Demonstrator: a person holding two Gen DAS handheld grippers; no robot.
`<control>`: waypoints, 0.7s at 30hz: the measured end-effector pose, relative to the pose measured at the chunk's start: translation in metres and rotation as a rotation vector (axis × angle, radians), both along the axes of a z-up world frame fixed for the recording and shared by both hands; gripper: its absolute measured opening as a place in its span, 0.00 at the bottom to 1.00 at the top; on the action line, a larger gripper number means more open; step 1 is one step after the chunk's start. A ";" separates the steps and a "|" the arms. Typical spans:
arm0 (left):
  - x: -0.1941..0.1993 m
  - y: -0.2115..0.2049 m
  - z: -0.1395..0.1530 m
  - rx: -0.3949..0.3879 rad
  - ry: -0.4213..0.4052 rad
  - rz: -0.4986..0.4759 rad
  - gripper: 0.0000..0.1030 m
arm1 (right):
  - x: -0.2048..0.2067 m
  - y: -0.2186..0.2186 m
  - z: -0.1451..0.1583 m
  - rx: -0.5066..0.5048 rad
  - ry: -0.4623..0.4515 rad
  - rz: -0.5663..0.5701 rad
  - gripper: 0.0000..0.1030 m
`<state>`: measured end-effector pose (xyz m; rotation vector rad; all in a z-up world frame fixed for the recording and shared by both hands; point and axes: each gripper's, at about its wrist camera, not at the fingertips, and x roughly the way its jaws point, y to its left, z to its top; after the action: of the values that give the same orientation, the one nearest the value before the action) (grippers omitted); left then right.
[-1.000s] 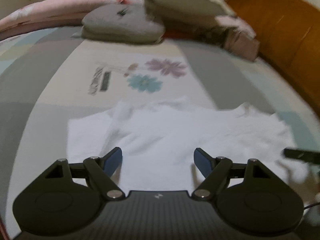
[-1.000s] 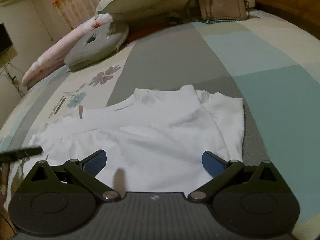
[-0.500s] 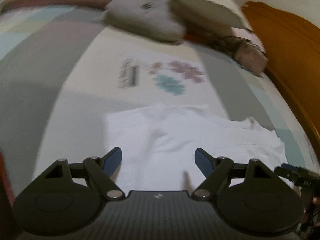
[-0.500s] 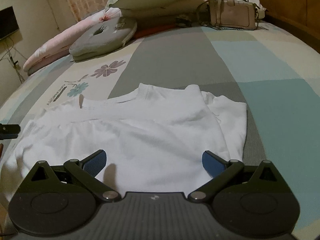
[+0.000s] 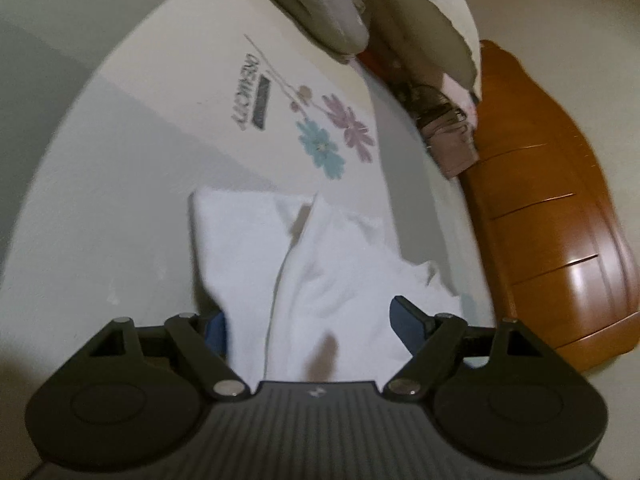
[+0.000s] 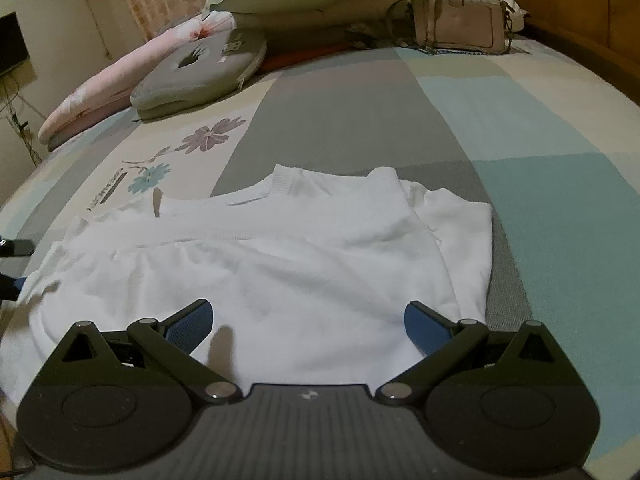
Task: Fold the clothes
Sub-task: 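Lower the left gripper onto the sweatshirt side edge and pinch it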
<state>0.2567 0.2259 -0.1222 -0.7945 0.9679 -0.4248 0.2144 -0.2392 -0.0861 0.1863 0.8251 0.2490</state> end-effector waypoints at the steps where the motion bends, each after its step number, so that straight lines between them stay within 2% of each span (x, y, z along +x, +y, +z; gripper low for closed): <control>1: 0.001 0.000 0.000 -0.005 0.005 -0.008 0.81 | 0.001 -0.001 0.000 0.007 0.004 -0.005 1.00; 3: 0.002 0.000 0.000 -0.017 0.017 -0.025 0.81 | 0.001 -0.002 0.001 0.018 0.009 -0.015 1.00; 9: -0.030 -0.002 -0.006 -0.057 0.051 -0.089 0.81 | -0.001 0.000 0.001 0.010 0.010 -0.002 1.00; 17: 0.014 -0.008 -0.012 -0.088 0.026 -0.106 0.84 | 0.000 -0.003 0.002 0.052 0.021 -0.005 1.00; 21: 0.004 -0.014 -0.010 -0.071 0.016 -0.115 0.83 | -0.001 -0.002 0.002 0.055 0.021 -0.004 1.00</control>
<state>0.2606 0.2119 -0.1320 -0.8098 1.0215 -0.5554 0.2137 -0.2416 -0.0845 0.2427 0.8396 0.2667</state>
